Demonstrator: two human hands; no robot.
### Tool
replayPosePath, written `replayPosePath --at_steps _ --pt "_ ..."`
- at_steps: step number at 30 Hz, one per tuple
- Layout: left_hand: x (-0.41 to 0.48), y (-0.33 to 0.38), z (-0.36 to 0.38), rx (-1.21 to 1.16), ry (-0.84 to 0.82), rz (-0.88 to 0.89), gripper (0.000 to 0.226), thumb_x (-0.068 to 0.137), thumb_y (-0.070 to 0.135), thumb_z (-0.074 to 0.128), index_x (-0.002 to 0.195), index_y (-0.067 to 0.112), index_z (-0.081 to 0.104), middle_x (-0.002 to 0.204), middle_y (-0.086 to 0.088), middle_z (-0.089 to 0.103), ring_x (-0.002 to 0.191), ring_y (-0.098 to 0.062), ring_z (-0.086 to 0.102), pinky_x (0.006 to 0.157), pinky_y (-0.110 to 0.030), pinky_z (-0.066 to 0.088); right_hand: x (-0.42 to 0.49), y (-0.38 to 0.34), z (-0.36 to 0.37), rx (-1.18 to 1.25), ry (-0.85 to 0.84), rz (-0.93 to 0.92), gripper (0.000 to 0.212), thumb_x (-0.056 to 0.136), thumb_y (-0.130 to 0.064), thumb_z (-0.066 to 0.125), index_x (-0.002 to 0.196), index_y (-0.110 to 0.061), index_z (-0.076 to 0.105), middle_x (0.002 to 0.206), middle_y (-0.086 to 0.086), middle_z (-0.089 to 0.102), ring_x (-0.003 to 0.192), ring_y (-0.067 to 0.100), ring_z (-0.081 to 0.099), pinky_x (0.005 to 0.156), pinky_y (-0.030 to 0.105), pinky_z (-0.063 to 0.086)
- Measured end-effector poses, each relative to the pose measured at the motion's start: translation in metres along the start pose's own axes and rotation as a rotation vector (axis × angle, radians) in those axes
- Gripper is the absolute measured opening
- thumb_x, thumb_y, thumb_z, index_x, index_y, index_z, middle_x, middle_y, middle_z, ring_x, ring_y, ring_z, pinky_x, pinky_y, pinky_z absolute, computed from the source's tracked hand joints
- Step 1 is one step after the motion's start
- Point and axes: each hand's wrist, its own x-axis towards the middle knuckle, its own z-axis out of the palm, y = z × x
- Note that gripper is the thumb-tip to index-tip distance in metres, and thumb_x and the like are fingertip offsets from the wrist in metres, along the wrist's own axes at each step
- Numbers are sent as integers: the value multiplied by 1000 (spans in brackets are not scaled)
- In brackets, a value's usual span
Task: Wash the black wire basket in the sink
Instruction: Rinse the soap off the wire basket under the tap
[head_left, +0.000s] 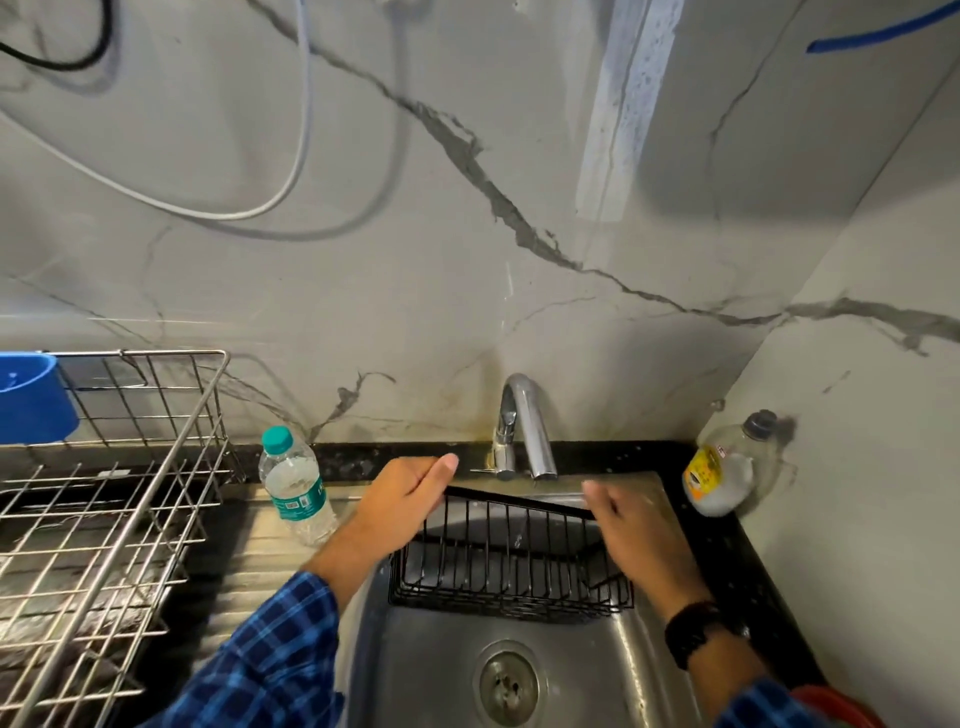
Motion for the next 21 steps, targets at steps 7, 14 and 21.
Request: replayPosePath --at_steps 7,14,21 --pt "10 30 28 7 9 97 51 105 32 43 55 31 50 47 13 49 45 -4 42 50 -15 33 -15 -72 60 -312 -8 -365 55 102 -51 18 86 -25 63 70 -5 62 63 8 61 69 32 57" --pt "-13 -1 22 -231 -35 -32 53 105 41 33 63 24 61 57 6 56 58 -6 53 62 -20 45 -13 -55 60 -206 -138 -459 39 104 -45 29 88 -28 61 82 -14 59 80 2 53 83 25 44" --pt "-10 -15 8 -13 17 -6 58 99 62 30 63 26 56 56 6 57 54 -4 54 56 -19 42 -17 -36 51 678 16 240 30 103 -35 49 104 -12 67 94 5 62 86 15 58 72 24 43"
